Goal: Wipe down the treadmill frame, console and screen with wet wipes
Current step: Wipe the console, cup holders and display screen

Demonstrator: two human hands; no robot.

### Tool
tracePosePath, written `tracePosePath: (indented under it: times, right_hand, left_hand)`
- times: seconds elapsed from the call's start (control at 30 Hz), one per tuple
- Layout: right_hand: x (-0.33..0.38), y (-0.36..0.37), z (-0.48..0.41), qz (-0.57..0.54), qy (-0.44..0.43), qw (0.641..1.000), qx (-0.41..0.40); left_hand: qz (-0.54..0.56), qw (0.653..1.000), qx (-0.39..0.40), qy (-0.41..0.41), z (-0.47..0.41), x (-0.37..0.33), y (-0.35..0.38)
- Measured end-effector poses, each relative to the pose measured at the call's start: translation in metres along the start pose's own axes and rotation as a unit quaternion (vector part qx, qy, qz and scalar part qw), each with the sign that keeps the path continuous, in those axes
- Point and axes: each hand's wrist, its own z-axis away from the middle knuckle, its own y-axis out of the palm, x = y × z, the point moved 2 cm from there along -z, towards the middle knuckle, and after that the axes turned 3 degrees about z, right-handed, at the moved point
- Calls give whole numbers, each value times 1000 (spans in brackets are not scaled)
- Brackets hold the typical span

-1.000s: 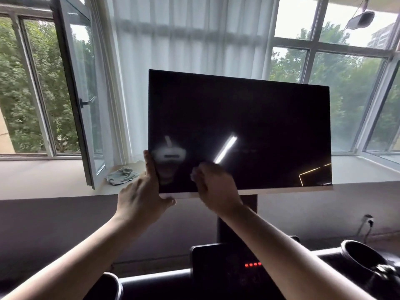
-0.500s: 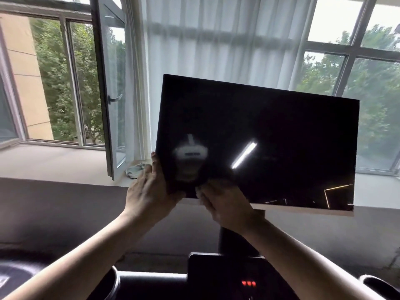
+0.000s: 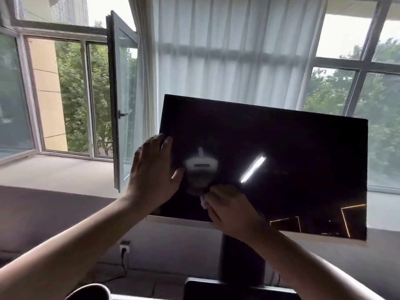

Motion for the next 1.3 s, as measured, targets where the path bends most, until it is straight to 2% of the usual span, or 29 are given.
tracePosePath:
  times: [0.03, 0.13, 0.2, 0.27, 0.37, 0.43, 0.5, 0.57, 0.67, 0.73, 0.83, 0.9, 1.03, 1.1, 1.17, 1.23, 1.3]
  right_hand:
    - [-11, -5, -3, 13, 9, 1000, -18]
    - [-49, -23, -34, 42, 147, 982, -111]
    - [-54, -24, -54, 21, 210, 968, -138]
    - [-39, -14, -57, -3, 189, 972, -140]
    - [-13, 2, -30, -15, 70, 997, -43]
    - [-22, -1, -18, 29, 5, 1000, -12]
    - [-48, -13, -26, 81, 28, 995, -44]
    - [-67, -31, -48, 116, 115, 982, -98]
    - [-62, -41, -78, 104, 202, 962, -153]
    - [-43, -29, -77, 84, 178, 972, -132]
    - [-27, -14, -51, 77, 54, 994, -56]
    - [-43, -21, -47, 104, 40, 993, -44]
    - [-77, -48, -80, 100, 200, 961, -160]
    - [-69, -44, -94, 82, 226, 954, -182]
    - [-48, -29, -93, 62, 176, 973, -139]
    - [-30, -21, -74, 56, 90, 991, -80]
    - [-35, -26, -60, 70, 31, 996, -47]
  left_hand:
    - [0, 1000, -1, 16, -7, 0, -1]
    - [-4, 998, -1, 70, -30, -5, -1]
    - [-15, 994, 1, 107, -46, -11, 1]
    - [-17, 991, -8, 134, -64, -20, 2]
    - [-10, 988, -12, 151, -90, -32, -1]
    - [-17, 986, -8, 167, -106, -38, -2]
    - [-15, 986, 4, 166, -120, -42, -2]
    - [-10, 987, 17, 157, -134, -45, 0]
    - [1, 989, 50, 142, -150, -50, 5]
    - [11, 990, 55, 130, -154, -51, 7]
    - [22, 990, 46, 131, -156, -48, 8]
    - [25, 988, 41, 144, -155, -45, 9]
    - [28, 987, 32, 157, -154, -41, 11]
    - [37, 987, 35, 155, -155, -40, 11]
    - [42, 986, 34, 158, -155, -37, 11]
    - [53, 984, 32, 165, -155, -35, 8]
    - [67, 983, 34, 170, -153, -35, 6]
